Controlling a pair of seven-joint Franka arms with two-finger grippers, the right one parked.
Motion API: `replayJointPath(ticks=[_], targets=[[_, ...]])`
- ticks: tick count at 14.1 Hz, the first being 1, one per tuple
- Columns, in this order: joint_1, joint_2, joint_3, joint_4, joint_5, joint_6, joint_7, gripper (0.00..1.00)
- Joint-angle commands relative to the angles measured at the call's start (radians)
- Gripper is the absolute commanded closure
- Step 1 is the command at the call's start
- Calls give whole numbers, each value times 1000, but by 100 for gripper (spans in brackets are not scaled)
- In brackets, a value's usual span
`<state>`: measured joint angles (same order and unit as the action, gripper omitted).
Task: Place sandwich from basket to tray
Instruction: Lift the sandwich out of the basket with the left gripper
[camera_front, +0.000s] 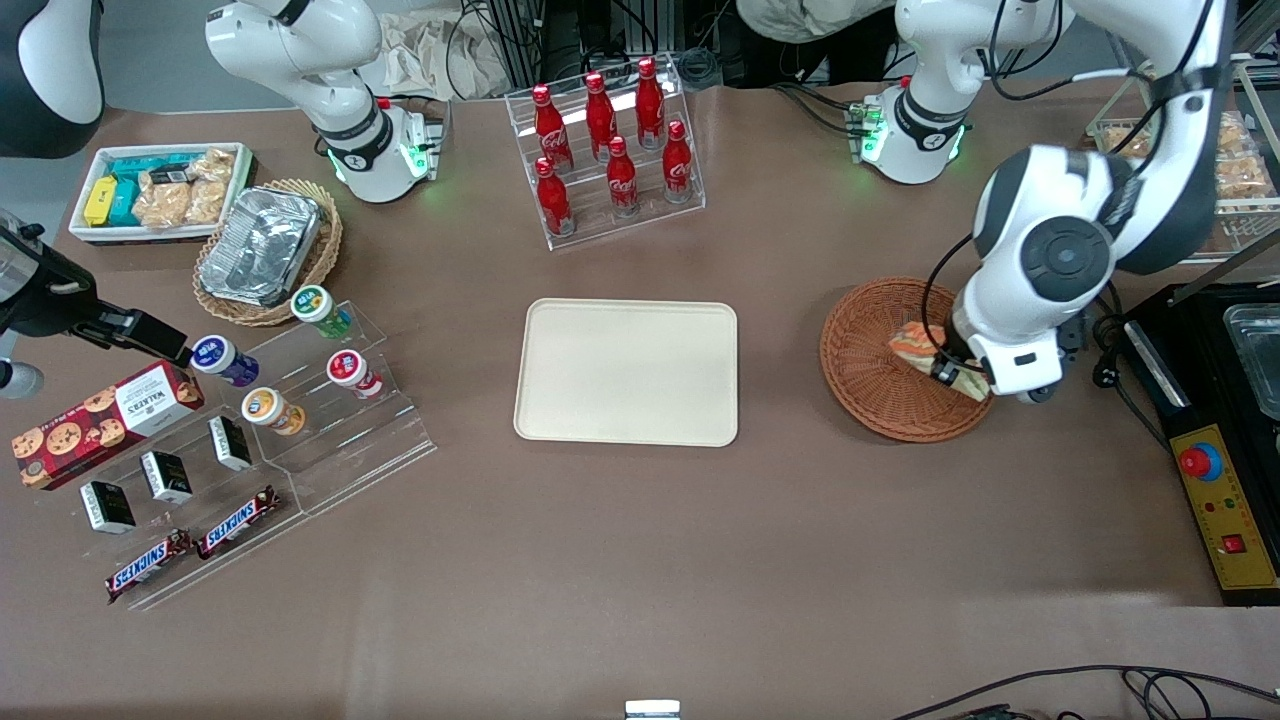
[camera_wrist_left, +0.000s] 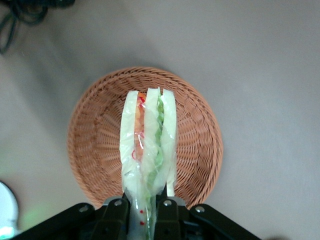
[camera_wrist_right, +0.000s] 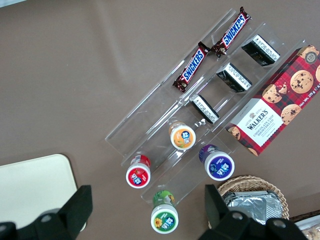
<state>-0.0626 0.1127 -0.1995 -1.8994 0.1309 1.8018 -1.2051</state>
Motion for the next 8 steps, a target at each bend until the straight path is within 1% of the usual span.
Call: replayJointPath(ticks=[1, 3, 8], targets=[[1, 4, 6, 165, -22, -215, 206, 100], [9, 1, 8, 216, -22, -288, 258, 100], [14, -25, -1, 217, -24, -309, 272, 100]])
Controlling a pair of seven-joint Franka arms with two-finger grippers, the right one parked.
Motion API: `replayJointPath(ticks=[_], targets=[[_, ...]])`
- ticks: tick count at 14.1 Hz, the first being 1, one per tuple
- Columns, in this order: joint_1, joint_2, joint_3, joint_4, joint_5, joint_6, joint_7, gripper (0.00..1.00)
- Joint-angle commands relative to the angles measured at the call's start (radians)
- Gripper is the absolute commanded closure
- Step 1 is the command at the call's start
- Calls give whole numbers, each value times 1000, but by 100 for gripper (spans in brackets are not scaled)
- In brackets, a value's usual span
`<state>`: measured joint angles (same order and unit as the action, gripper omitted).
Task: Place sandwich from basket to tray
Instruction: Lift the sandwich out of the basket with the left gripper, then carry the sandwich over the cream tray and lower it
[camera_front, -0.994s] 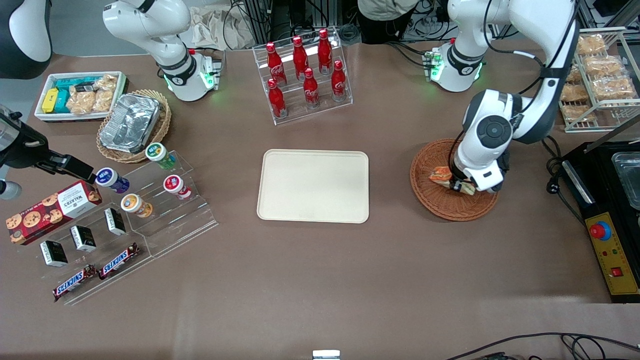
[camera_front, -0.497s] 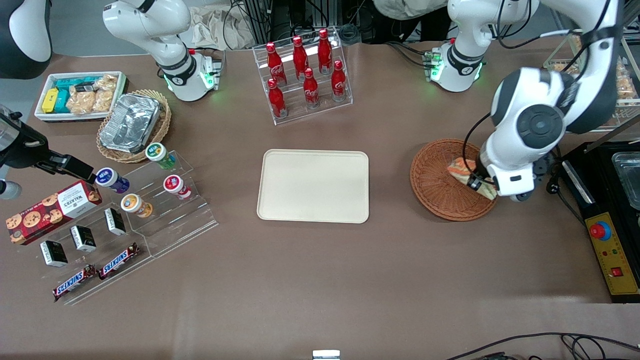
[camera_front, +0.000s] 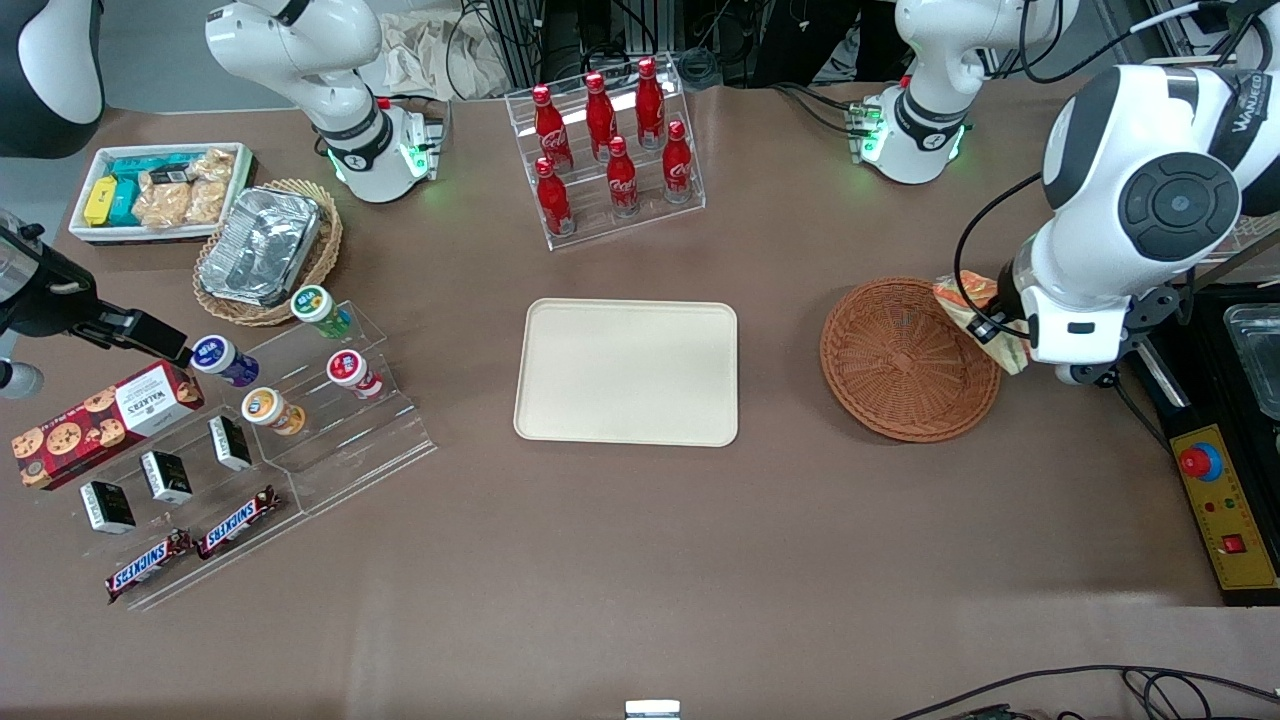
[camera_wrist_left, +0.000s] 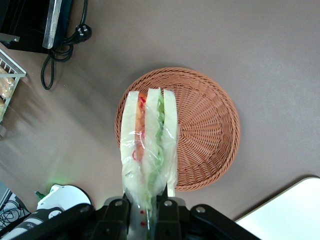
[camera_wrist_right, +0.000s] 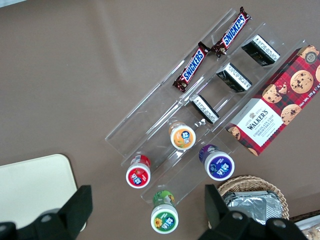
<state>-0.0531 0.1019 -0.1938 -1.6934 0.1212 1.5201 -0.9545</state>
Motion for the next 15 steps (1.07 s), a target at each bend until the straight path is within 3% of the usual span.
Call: replayJointPath(ticks=[1, 3, 8, 12, 14, 15], targets=[[-2, -14, -10, 11, -20, -28, 22, 100], [-2, -11, -44, 11, -86, -28, 29, 100], [-91, 27, -107, 3, -95, 11, 39, 100], [-246, 67, -104, -64, -74, 215, -22, 99], [-246, 100, -108, -62, -103, 245, -30, 94], [-252, 108, -108, -62, -124, 271, -23, 99]])
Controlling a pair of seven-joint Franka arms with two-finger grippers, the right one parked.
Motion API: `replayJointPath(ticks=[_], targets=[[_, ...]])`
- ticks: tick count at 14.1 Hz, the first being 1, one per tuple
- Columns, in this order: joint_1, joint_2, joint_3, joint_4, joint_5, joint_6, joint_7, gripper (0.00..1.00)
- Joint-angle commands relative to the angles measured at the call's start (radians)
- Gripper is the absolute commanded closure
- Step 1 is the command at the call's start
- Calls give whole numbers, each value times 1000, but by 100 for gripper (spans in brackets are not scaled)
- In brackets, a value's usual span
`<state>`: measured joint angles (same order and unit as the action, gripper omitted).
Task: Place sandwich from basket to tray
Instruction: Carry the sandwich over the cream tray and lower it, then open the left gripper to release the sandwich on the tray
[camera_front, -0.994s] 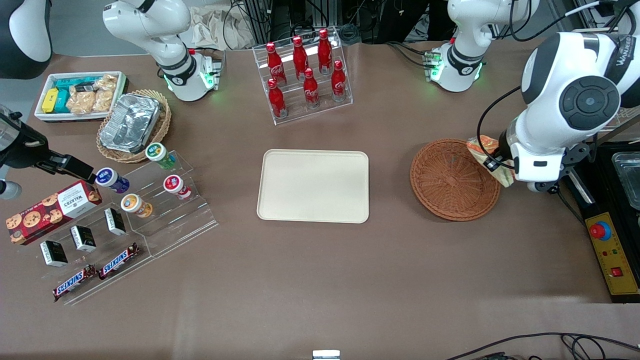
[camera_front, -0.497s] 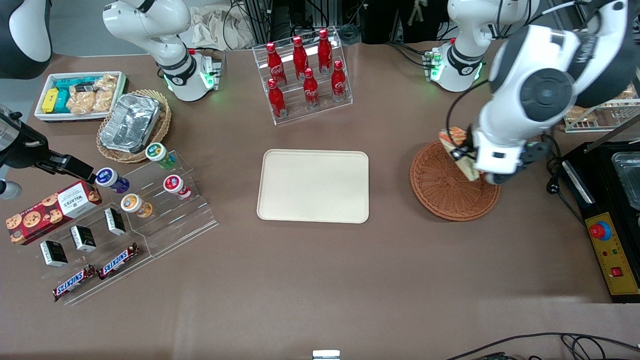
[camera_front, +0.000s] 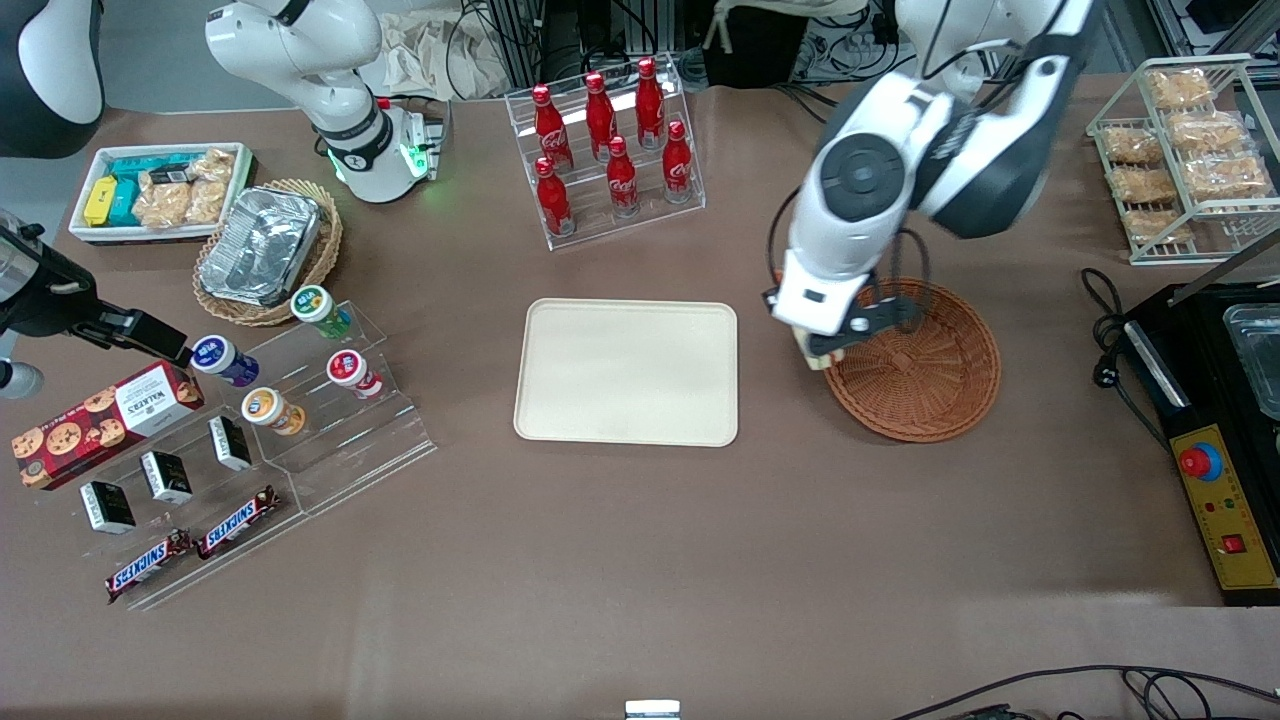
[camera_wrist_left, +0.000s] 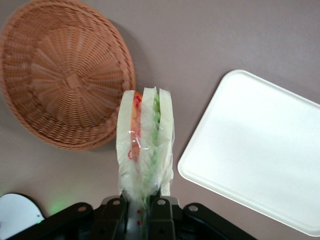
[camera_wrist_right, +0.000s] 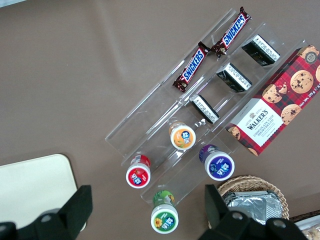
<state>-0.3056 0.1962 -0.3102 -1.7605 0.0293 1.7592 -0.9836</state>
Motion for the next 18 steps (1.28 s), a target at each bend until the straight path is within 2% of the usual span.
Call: replayJointPath(ticks=[1, 3, 5, 8, 10, 12, 13, 14, 15, 16, 18], targets=[[-12, 26, 6, 4, -54, 70, 10, 100], [-41, 72, 6, 3, -97, 141, 16, 100], [-81, 130, 8, 0, -95, 221, 17, 100], [-144, 199, 11, -51, -65, 392, 45, 100], [-145, 232, 11, -97, -16, 497, 77, 100], [-138, 267, 11, -112, -12, 543, 114, 99], [-138, 278, 13, -114, -12, 548, 117, 90], [-138, 281, 14, -113, -11, 548, 118, 59], [-135, 276, 16, -112, -9, 545, 120, 11], [-130, 269, 17, -112, 1, 536, 115, 1], [-106, 240, 19, -111, 9, 475, 112, 1]])
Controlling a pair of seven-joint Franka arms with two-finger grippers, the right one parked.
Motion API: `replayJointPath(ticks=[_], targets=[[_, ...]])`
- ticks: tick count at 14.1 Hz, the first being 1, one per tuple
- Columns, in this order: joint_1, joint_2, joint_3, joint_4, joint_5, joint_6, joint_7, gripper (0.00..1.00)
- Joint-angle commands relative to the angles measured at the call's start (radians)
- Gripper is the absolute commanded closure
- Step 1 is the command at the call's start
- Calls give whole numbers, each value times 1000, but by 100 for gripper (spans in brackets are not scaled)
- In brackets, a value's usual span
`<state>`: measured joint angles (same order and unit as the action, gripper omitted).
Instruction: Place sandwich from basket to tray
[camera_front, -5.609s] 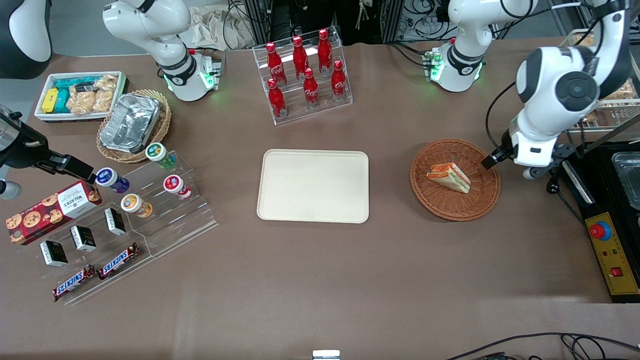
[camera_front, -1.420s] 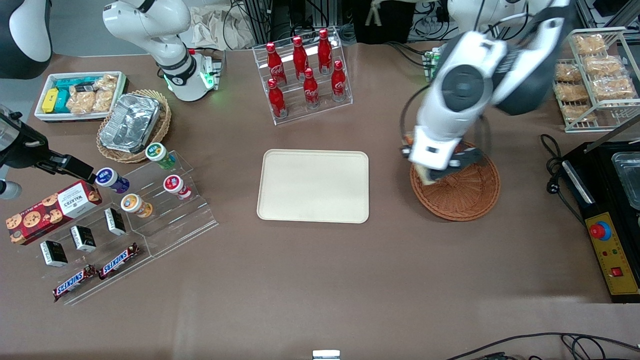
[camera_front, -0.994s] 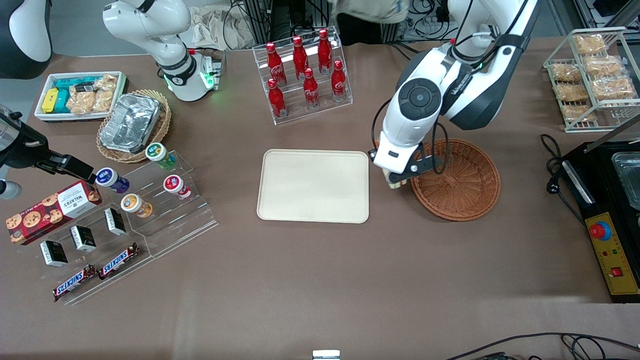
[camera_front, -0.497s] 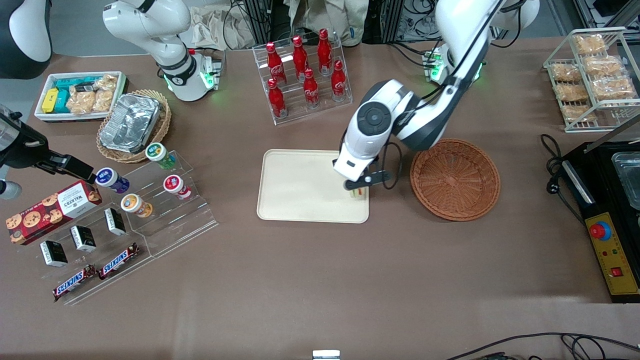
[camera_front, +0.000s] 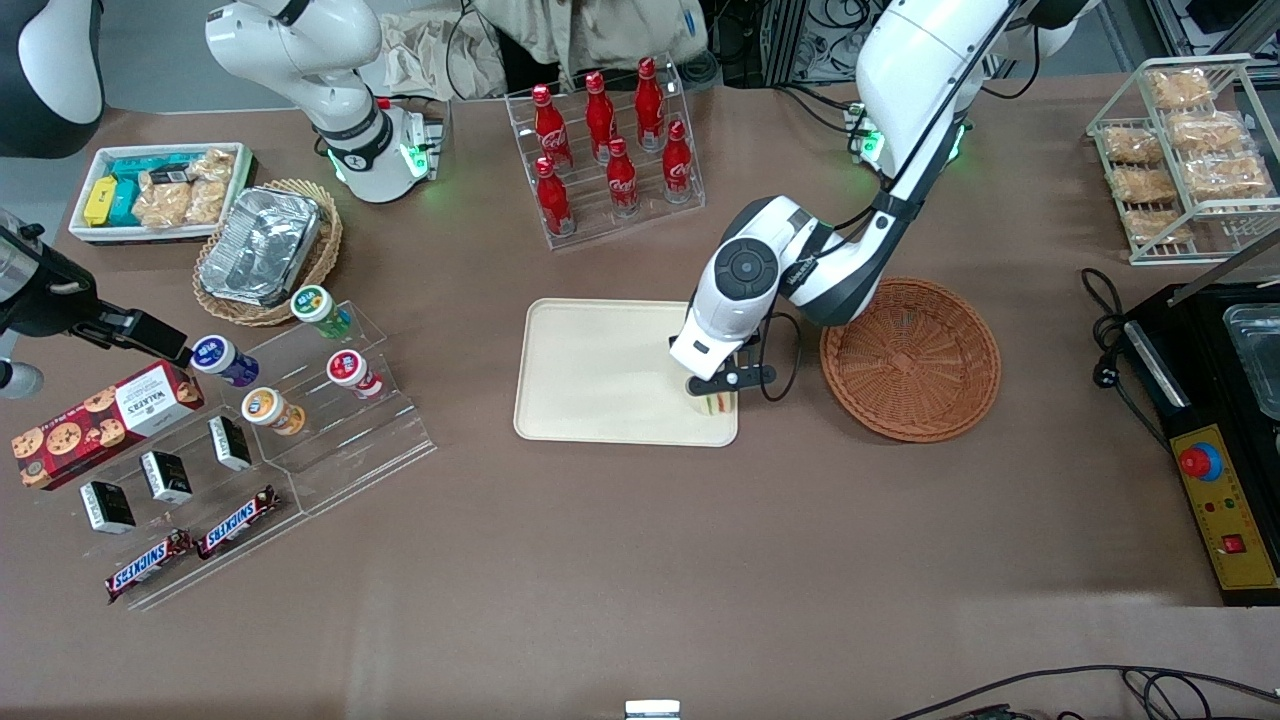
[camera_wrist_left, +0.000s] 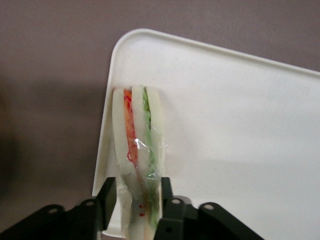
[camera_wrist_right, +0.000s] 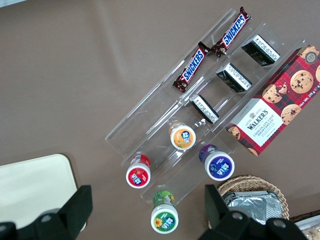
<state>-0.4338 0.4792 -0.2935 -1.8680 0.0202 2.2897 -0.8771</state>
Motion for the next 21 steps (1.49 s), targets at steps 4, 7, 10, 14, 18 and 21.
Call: replayJointPath(ticks=[4, 7, 10, 14, 18, 21], targets=[[139, -157, 5, 9, 18, -238, 56, 1], [231, -270, 7, 9, 20, -363, 163, 1], [363, -336, 5, 9, 17, -397, 216, 1], [501, -425, 4, 50, 15, -530, 219, 1], [590, -507, 22, 82, 73, -642, 443, 1], [636, -528, 25, 118, 92, -682, 636, 1]])
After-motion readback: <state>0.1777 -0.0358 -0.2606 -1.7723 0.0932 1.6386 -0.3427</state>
